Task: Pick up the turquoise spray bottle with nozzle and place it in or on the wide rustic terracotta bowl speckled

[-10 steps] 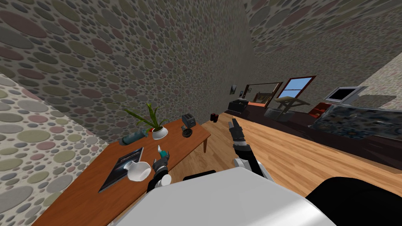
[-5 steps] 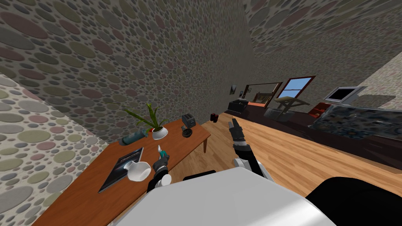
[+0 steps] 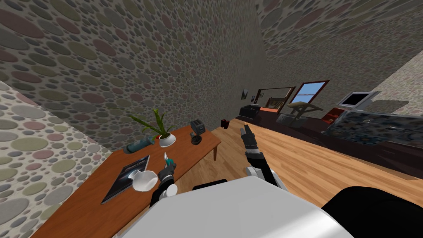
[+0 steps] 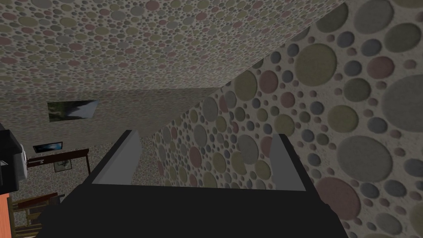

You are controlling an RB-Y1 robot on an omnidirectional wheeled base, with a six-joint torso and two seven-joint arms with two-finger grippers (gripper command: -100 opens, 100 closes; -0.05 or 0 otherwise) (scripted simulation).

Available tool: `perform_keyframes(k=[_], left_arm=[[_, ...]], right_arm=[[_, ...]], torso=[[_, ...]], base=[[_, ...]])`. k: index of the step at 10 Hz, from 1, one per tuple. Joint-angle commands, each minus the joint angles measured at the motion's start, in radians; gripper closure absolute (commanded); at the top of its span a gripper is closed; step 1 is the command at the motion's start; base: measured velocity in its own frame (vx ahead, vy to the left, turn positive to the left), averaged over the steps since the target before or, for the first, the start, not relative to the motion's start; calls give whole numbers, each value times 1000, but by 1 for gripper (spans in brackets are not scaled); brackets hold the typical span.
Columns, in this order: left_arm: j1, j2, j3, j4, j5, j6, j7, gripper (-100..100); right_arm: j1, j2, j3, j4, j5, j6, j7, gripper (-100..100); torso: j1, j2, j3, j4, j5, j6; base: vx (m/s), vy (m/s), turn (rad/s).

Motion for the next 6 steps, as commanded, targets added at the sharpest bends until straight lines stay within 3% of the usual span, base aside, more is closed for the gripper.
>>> perform_keyframes(k=[1, 4, 6], left_arm=[[-11, 41, 2, 10, 10, 8, -2, 100], [-24, 103, 19, 5, 53, 57, -21, 100], [-32, 120, 31, 2, 79, 86, -31, 100]], right_arm=[[0, 0, 0, 0, 0, 0, 0, 0], [0, 0, 0, 0, 0, 0, 0, 0], [0, 0, 0, 0, 0, 0, 0, 0]], torso=[[0, 0, 0, 0, 0, 0], [-4, 3, 1, 0, -1, 1], [-8, 5, 3, 1, -1, 1]], base=[[-40, -60, -34], [-74, -89, -75], [-90, -125, -61]])
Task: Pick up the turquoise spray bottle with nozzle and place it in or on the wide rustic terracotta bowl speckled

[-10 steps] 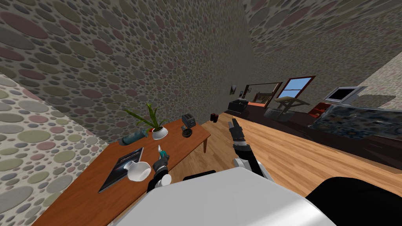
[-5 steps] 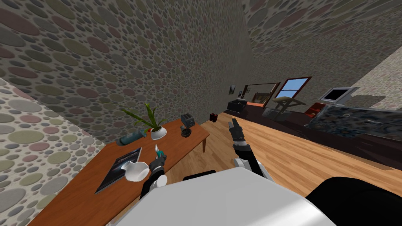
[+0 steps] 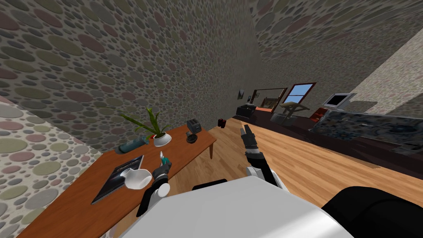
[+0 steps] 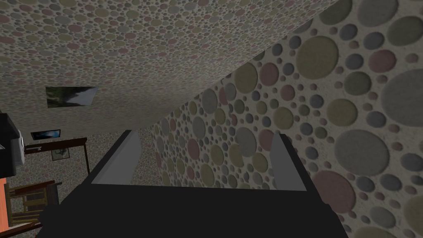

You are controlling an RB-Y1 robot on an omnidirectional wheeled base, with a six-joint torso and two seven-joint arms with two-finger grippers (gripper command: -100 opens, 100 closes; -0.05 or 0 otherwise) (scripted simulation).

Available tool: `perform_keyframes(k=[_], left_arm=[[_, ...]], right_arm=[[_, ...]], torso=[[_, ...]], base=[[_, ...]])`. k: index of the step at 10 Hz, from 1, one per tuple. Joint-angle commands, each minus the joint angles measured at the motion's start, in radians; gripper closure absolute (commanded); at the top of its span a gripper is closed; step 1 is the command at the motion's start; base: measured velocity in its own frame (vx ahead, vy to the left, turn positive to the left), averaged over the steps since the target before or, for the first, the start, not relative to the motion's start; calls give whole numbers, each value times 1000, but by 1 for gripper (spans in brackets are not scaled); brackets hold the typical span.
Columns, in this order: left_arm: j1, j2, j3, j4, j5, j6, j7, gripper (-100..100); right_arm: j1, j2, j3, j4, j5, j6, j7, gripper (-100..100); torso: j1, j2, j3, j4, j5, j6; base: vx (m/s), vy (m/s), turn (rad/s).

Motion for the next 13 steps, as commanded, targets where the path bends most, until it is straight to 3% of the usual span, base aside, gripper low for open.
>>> perform_keyframes(k=[1, 5, 8, 13], left_arm=[[-11, 19, 16, -2, 37, 42, -10, 100], [-32, 15, 45, -5, 98, 113, -31, 100], [-52, -6, 74, -3, 142, 168, -46, 100], [-117, -20, 141, 16, 175, 223, -74, 100]], right_arm=[[0, 0, 0, 0, 0, 0, 0, 0], [0, 0, 0, 0, 0, 0, 0, 0], [0, 0, 0, 0, 0, 0, 0, 0], [1, 0, 0, 0, 0, 0, 0, 0]], torso=[[0, 0, 0, 0, 0, 0], [-4, 2, 1, 0, 0, 1], [-4, -4, -2, 0, 1, 2], [3, -21, -11, -3, 2, 1]], base=[[-86, -137, -99], [-100, -158, -76], [-8, -161, -46], [175, -131, 49]])
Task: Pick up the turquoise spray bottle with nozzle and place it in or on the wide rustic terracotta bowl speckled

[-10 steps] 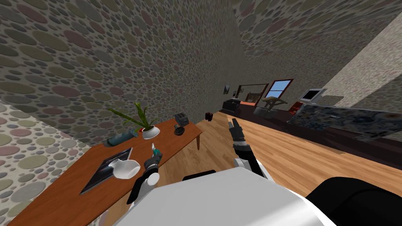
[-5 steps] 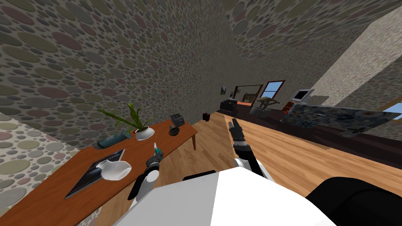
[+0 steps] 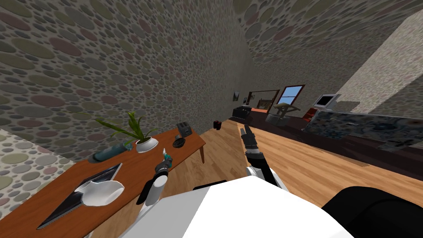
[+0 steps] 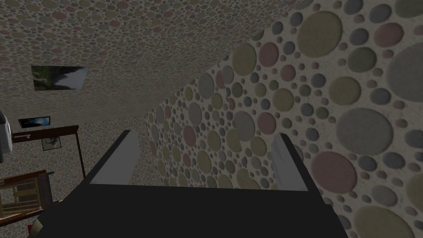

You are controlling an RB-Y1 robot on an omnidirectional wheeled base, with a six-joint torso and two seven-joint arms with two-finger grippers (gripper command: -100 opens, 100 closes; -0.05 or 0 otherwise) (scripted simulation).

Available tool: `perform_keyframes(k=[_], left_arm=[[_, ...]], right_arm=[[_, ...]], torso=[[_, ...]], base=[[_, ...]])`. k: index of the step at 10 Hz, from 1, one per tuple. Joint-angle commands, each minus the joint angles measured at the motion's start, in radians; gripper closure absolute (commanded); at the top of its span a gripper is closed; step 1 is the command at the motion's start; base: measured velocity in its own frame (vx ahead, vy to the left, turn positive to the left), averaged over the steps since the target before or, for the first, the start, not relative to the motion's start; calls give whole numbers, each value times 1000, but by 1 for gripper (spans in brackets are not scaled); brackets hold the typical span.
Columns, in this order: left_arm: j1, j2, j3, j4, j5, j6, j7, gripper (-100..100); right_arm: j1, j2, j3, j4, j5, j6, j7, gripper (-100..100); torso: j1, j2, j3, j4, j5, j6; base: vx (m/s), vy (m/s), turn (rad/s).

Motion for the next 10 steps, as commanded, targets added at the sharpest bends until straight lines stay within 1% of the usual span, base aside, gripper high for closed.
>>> perform_keyframes(k=[1, 7, 9, 10], left_arm=[[-24, -2, 29, 2, 5, 18, -18, 100], [-101, 41, 95, 20, 8, 40, -52, 100], [-124, 54, 114, 26, 8, 45, -62, 100], [-142, 62, 129, 29, 7, 47, -70, 100]], right_arm=[[0, 0, 0, 0, 0, 0, 0, 0], [0, 0, 0, 0, 0, 0, 0, 0], [0, 0, 0, 0, 0, 0, 0, 0], [0, 0, 0, 0, 0, 0, 0, 0]], torso=[[0, 0, 0, 0, 0, 0], [4, 1, 0, 0, 0, -1], [5, -1, -1, 0, 1, 1], [4, -2, -1, 0, 1, 3]], base=[[217, -97, 62], [227, -79, 76], [209, -86, 82], [231, -100, 95]])
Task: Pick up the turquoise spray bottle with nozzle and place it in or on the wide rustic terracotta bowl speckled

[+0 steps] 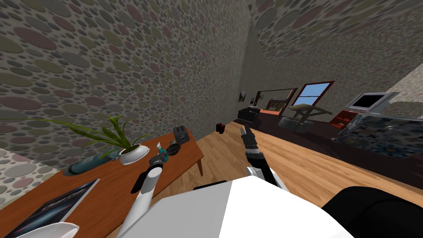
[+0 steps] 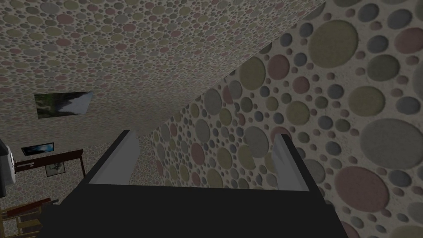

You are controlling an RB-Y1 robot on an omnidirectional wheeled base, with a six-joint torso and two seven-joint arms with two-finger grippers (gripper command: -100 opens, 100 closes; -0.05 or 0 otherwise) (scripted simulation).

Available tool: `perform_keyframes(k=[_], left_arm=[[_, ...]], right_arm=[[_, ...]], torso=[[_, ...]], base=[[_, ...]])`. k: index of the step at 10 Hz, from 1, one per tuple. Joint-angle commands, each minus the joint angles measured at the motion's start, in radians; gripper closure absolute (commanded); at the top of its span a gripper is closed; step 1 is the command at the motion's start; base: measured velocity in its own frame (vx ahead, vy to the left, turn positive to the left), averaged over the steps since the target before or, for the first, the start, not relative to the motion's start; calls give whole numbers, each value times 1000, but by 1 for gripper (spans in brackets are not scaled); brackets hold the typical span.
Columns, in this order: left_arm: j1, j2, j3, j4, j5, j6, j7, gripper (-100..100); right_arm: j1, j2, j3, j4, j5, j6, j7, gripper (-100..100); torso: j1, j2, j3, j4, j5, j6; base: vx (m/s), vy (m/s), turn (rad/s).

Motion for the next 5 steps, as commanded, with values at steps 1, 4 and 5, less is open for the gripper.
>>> perform_keyframes(k=[1, 4, 5], left_arm=[[-21, 7, 8, 5, -2, -5, -5, 100], [-13, 11, 11, 1, 0, 0, -2, -100], [-13, 11, 11, 1, 0, 0, -2, -100]], right_arm=[[0, 0, 0, 0, 0, 0, 0, 0], [0, 0, 0, 0, 0, 0, 0, 0], [-1, 0, 0, 0, 0, 0, 0, 0]], torso=[[0, 0, 0, 0, 0, 0], [6, 6, 2, 0, 3, 3], [7, 8, 4, 1, 3, 3]], base=[[255, -67, 100], [46, -10, 9], [0, 0, 0]])
